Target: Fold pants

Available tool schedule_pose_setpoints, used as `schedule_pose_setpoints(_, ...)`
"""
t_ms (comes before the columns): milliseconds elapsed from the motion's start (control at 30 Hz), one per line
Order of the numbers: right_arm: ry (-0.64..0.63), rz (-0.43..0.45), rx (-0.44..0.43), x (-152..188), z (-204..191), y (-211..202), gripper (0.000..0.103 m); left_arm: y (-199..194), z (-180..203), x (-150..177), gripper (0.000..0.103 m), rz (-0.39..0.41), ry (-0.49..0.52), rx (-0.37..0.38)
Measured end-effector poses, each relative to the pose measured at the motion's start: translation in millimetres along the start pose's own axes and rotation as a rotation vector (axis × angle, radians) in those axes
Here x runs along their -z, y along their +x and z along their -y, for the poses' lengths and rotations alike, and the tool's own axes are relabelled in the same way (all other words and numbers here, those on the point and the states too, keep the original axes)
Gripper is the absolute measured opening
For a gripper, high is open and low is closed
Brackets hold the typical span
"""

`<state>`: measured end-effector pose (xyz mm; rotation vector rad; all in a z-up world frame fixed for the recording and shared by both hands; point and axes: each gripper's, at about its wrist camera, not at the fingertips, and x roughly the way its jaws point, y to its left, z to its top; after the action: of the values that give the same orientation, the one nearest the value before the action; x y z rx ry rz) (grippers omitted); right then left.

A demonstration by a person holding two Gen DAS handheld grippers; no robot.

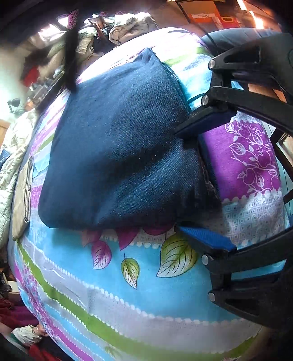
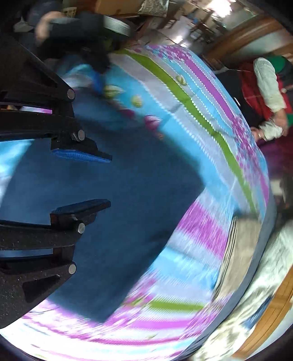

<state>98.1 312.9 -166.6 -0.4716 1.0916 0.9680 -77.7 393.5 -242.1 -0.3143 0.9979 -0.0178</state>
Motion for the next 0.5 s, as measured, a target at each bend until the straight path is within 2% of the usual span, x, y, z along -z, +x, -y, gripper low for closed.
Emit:
schedule_pose_setpoints(67, -0.034, -0.051, -0.057, -23, -18, 41, 0.039, 0, 0, -1, 0.077, -0.002, -0.005, 0.001)
schedule_pose_setpoints(133, -0.068, -0.149, -0.052, -27, -32, 87, 0.043, 0, 1, -2, 0.078, -0.003, 0.002, -0.005)
schedule_pose_setpoints(167, -0.081, -0.156, -0.038, -23, -42, 98, 0.045, -1, 2, -2, 0.079, -0.001, 0.010, -0.013)
schedule_pose_setpoints(267, -0.081, -0.096, -0.029, -20, -45, 83, 0.047, -9, 2, -6, 0.079, 0.007, 0.026, -0.012)
schedule_pose_setpoints(367, 0.014, 0.088, -0.009, 8, -21, 27, 0.047, -37, 9, -14, 0.079, 0.079, 0.054, -0.034)
schedule_pose_setpoints(433, 0.107, 0.196, 0.052, 34, 3, -5, 0.055, -53, 19, -24, 0.079, 0.126, 0.076, -0.040)
schedule_pose_setpoints(500, 0.226, 0.247, 0.171, 64, 31, -20, 0.057, -60, 33, -38, 0.083, 0.156, 0.092, -0.037)
